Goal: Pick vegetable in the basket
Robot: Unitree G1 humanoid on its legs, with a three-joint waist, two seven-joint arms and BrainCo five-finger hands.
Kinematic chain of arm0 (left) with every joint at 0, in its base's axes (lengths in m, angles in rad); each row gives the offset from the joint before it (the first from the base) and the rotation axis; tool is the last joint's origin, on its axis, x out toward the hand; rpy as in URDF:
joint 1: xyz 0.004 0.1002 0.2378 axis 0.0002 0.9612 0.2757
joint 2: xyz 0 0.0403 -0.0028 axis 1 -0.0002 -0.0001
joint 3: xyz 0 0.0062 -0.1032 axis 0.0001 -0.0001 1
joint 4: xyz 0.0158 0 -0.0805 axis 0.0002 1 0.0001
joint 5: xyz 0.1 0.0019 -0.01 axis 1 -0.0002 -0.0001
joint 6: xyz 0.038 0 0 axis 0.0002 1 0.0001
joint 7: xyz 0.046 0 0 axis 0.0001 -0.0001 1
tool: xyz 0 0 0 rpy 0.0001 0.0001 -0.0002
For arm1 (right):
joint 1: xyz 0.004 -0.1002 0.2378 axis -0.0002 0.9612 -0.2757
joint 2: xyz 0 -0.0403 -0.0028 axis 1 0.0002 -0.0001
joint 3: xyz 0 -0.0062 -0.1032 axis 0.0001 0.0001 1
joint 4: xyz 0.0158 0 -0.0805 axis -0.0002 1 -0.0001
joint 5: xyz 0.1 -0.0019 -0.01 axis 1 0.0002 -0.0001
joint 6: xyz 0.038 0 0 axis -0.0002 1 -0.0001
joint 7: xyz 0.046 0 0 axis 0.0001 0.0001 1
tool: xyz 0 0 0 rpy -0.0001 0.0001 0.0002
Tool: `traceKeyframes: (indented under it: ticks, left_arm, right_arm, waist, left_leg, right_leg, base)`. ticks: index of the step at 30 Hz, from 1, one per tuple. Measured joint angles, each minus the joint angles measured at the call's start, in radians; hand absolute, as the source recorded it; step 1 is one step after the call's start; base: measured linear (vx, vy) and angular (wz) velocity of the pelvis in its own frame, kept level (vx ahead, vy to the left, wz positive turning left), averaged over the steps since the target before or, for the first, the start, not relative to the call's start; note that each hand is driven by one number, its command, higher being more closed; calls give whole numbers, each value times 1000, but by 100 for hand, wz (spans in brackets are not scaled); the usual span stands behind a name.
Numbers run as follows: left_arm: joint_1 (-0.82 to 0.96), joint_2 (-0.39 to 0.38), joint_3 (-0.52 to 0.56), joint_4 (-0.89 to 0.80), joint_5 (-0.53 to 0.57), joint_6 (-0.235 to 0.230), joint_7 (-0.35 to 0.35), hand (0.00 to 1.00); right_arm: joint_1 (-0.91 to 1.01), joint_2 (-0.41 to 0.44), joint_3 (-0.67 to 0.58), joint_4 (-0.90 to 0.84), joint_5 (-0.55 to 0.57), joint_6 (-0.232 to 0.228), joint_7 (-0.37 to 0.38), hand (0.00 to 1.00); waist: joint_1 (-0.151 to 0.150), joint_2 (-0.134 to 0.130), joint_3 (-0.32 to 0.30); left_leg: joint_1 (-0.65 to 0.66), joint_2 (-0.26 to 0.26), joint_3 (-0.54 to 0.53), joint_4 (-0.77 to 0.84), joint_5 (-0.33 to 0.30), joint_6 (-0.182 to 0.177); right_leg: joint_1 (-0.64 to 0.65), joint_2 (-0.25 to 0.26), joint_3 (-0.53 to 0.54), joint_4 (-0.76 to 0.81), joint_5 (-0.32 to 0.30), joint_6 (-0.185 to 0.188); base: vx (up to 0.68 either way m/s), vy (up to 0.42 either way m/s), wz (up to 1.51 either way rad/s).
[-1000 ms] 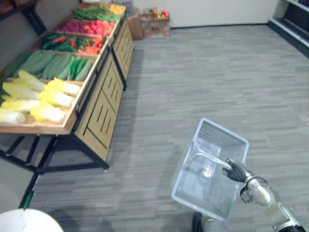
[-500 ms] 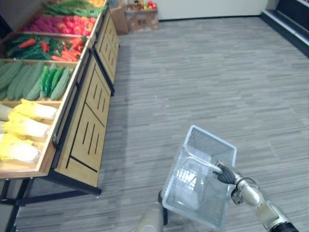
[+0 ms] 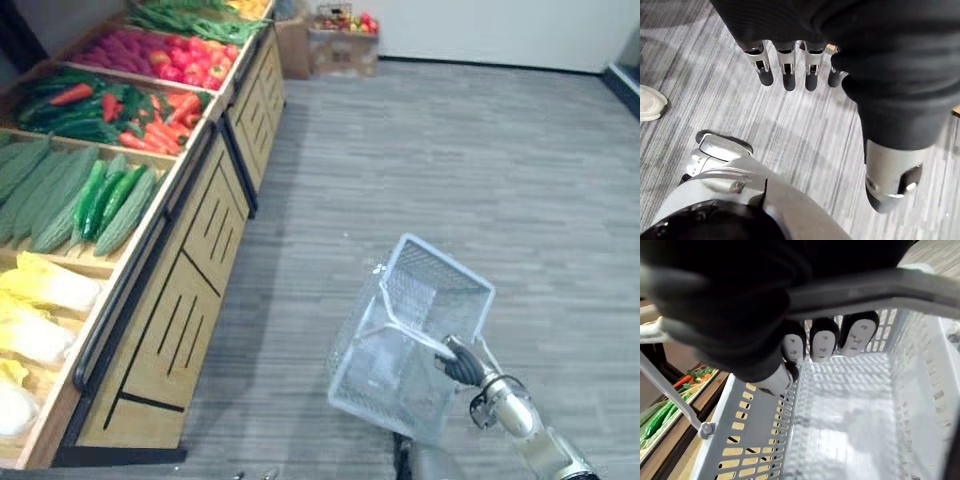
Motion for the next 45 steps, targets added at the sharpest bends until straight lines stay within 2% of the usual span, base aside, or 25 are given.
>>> traceKeyframes:
  ticks: [1, 2, 3, 4, 5, 6, 7, 8, 10, 11, 13, 14, 16, 17, 19, 22, 24, 28, 30, 32, 33, 37, 39, 40, 45]
  left_arm:
    - [0, 1, 0, 1, 0, 0, 0, 0]
    - [4, -17, -2, 19, 0, -1, -1, 0]
    - [9, -24, 1, 39, 1, -2, 0, 0]
    - [10, -31, 2, 58, 4, -1, 3, 0]
    - [30, -28, 9, 63, -5, -19, 4, 0]
    - [26, -39, 10, 74, -6, -15, 8, 0]
    - [47, -49, 6, 68, -8, -13, 8, 0]
    - [66, -66, 0, 67, -31, -13, 9, 0]
    - [75, -82, 0, 66, -44, -13, 10, 0]
    - [87, -86, 1, 45, -44, -12, 12, 0]
    - [100, -87, 5, -13, -44, -5, 11, 0]
    - [99, -87, 5, -23, -43, -1, 10, 0]
    - [102, -66, 1, -32, -31, 16, 2, 0]
    - [106, -40, -13, -34, -16, 32, -23, 0]
    - [89, -26, -33, -21, 16, 47, -10, 0]
    - [49, 7, -41, -3, 27, 50, 1, 0]
    - [22, 16, -48, -6, 45, 49, 6, 0]
    - [-4, 26, -48, -5, 44, 49, 26, 0]
    - [-15, 30, -48, -3, 39, 50, 31, 0]
    - [-21, 36, -48, -3, 31, 50, 30, 0]
    - [-29, 45, -49, -1, 13, 51, 27, 0]
    - [-39, 32, -38, 7, -3, 62, 27, 0]
    - [-39, 30, -27, 9, -3, 68, 27, 0]
    - [-39, -3, 1, 40, -45, 98, 18, 0]
    - [-39, -3, 1, 41, -45, 98, 18, 0]
  right_arm:
    - [-2, -3, -1, -2, 0, 0, 0, 100]
    - [-8, -17, 0, -6, -2, 5, -1, 100]
    - [-13, -9, 4, 1, -4, 19, 3, 100]
    - [-6, -10, -15, -7, -3, 20, 28, 100]
    - [22, -14, -20, -18, 5, 17, 37, 100]
    - [33, -23, -33, -16, 9, 22, 39, 100]
    - [52, -9, -39, -17, 8, 37, 45, 100]
    - [63, -3, -33, -15, 8, 39, 51, 100]
    - [62, -4, -9, 8, 13, 39, 54, 100]
    - [46, -4, 5, 28, 14, 41, 63, 100]
    - [40, -4, 11, 42, 14, 40, 72, 100]
    - [41, -3, 11, 47, 14, 38, 69, 100]
    - [46, 17, 11, 77, 11, 35, 64, 100]
    - [49, 38, 11, 83, 8, 36, 55, 100]
    - [56, 48, 6, 93, 7, 38, 24, 100]
    - [76, 80, 3, 95, 7, 45, 20, 100]
    - [73, 88, 16, 95, 9, 42, 19, 100]
    - [59, 94, 47, 87, 22, 32, -8, 100]
    - [57, 94, 61, 86, 30, 32, -9, 100]
    - [58, 94, 72, 81, 34, 32, -15, 100]
    - [58, 96, 78, 78, 43, 32, -18, 100]
    - [37, 98, 80, 77, 55, 38, -16, 100]
    - [36, 99, 80, 77, 88, 40, -6, 100]
    - [51, 113, 119, 151, 130, 43, 70, 100]
    - [52, 119, 115, 192, 134, 33, 67, 100]
  waist:
    - [-6, -1, 0]
    - [2, 46, 3]
    - [21, 66, 6]
    - [2, 64, 18]
    - [2, 31, 7]
    - [6, 56, 16]
    - [26, 74, 9]
    - [34, 58, 12]
    - [56, 53, 20]
    - [60, 54, 19]
    - [62, 54, 20]
    - [60, 54, 20]
    - [59, 29, 17]
    - [52, -1, 14]
    - [50, -7, 11]
    - [42, -27, 20]
    - [41, -29, 19]
    - [13, -20, 16]
    - [14, -26, 14]
    - [15, -33, 9]
    - [12, -54, 5]
    - [8, -17, 0]
    - [6, -16, -1]
    - [20, 23, -79]
    - [18, 22, -80]
  left_leg:
    - [1, 6, -1, -5, -1, -1]
    - [8, 62, 6, -22, -30, 23]
    - [22, 81, 26, 31, -37, 13]
    - [-127, 89, 48, 399, -44, 20]
    - [-298, 100, 83, 762, 76, 11]
    - [-359, 142, 74, 875, 86, 3]
    - [-409, 154, 104, 896, 87, 0]
    - [-459, 114, 131, 809, 82, -2]
    - [-497, 69, 186, 578, 85, -8]
    - [-486, 68, 226, 352, 111, 4]
    - [-448, 52, 209, 23, 223, 30]
    - [-440, 50, 198, -26, 250, 27]
    - [-394, 27, 200, -68, 426, 36]
    - [-388, 2, 206, -47, 425, 42]
    - [-388, -29, 221, -27, 379, 65]
    - [-307, -43, 215, -40, 326, 91]
    - [-199, -23, 213, -97, 321, 94]
    - [-119, 19, 194, -169, 300, 67]
    - [-122, 35, 192, -168, 287, 50]
    - [-142, 42, 181, -162, 272, 30]
    - [-161, 37, 165, -157, 267, 6]
    - [-166, 92, 132, -214, 320, -63]
    - [-146, 113, 106, -246, 338, -83]
    - [-81, 102, 90, -342, 379, -93]
    - [-79, 102, 89, -342, 379, -93]
  right_leg:
    - [0, 5, -5, 1, -3, -4]
    - [-12, 53, -57, 104, -71, -11]
    - [-17, 71, -86, 256, -171, -60]
    - [59, 70, -145, 447, -329, -107]
    - [209, 40, -196, 317, -504, -68]
    - [232, 56, -226, 325, -521, -70]
    - [255, 50, -239, 312, -522, -86]
    - [278, 21, -250, 284, -523, -85]
    - [301, -23, -256, 241, -493, -49]
    - [323, -31, -260, 204, -480, -26]
    - [374, -27, -261, 164, -475, 4]
    - [391, -25, -260, 157, -479, 12]
    - [447, -45, -234, 162, -501, 52]
    - [441, -82, -216, 195, -498, 64]
    - [374, -123, -176, 335, -452, 103]
    - [282, -187, -191, 620, -261, 0]
    - [228, -203, -197, 687, -314, -9]
    - [134, -187, -202, 535, -338, -10]
    - [93, -176, -175, 348, -320, 16]
    - [74, -158, -121, 181, -291, 45]
    - [74, -153, -93, 112, -226, 64]
    - [68, -86, -131, 105, -213, 55]
    - [95, -64, -162, 97, -210, 44]
    - [190, -65, -208, 13, -206, 50]
    - [194, -65, -209, 11, -206, 50]
  base:
    - [117, -236, 5]
    - [82, -175, -6]
    - [185, -215, 47]
    - [300, -226, 107]
    - [270, -229, 145]
    - [230, -155, 104]
    - [223, -43, 59]
    - [342, -43, 48]
    - [329, -42, 24]
    - [292, -23, 12]
    - [408, 12, 18]
    - [529, 94, 14]
    - [471, 114, 13]
    - [410, 89, 9]
    - [576, 175, 16]
    - [464, 149, 23]
    - [426, 123, -3]
    - [190, -13, -3]
    - [54, -134, -4]
    - [16, -187, 9]
    - [24, -295, 36]
    - [70, -242, 22]
    - [103, -155, 26]
    - [65, -71, 17]
    - [0, 0, 0]
